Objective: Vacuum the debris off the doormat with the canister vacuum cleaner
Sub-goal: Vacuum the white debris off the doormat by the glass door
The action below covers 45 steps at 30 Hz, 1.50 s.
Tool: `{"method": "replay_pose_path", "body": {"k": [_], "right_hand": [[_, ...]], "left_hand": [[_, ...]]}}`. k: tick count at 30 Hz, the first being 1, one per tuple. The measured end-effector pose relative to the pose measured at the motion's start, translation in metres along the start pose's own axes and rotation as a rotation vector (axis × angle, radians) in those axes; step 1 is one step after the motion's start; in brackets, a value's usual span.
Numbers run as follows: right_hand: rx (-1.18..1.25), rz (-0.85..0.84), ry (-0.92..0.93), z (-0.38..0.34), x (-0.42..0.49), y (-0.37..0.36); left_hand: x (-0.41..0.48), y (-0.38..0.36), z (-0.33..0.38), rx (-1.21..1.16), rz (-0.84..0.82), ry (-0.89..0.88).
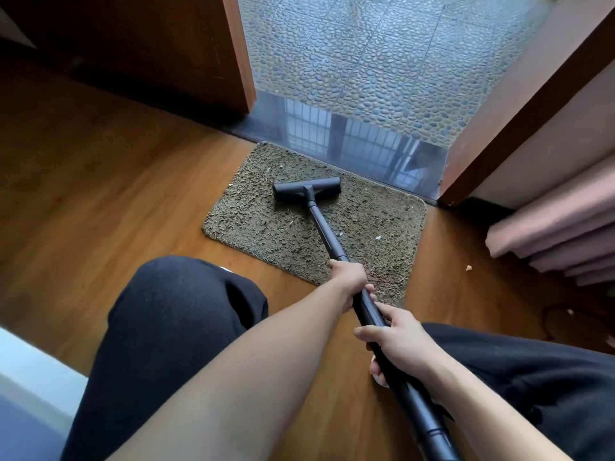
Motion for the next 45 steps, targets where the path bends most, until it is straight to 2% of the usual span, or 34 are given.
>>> {"method": "replay_pose_path", "body": {"k": [10,17,28,37,45], "right_hand": [[-0.095,-0.023,0.006,0.041,-0.053,-0.021],[-0.168,0.009,0.037,0.038,-0.058,-0.05],[-0.135,0.009,0.032,-0.022,0.019,-0.077],[-0.17,0.01,0.064,-0.066,0.084,-0.064],[-0.173,-0.015,0.073,-0.086,0.107,-0.064]], "left_hand": [[-0.051,0.016,-0.055,0.035,0.028,0.002],[-0.051,0.046,-0.065,-0.023,0.062,-0.001],[0.007,0.092,0.004,-0.194,0.07,-0.025],[0.056,0.088,0.049,-0.349,0.073,-0.085],[0.062,0.095,0.069,-0.347,0.055,-0.155]]}}
Point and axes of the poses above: each hand's wrist, its own x-axis towards the middle knuckle, its own y-axis out of the back of the hand, z = x × y, the point moved 4 cm from there along x, towards the middle knuckle, and after that the axes turned 1 degree about -z, right-handed, at the moved point
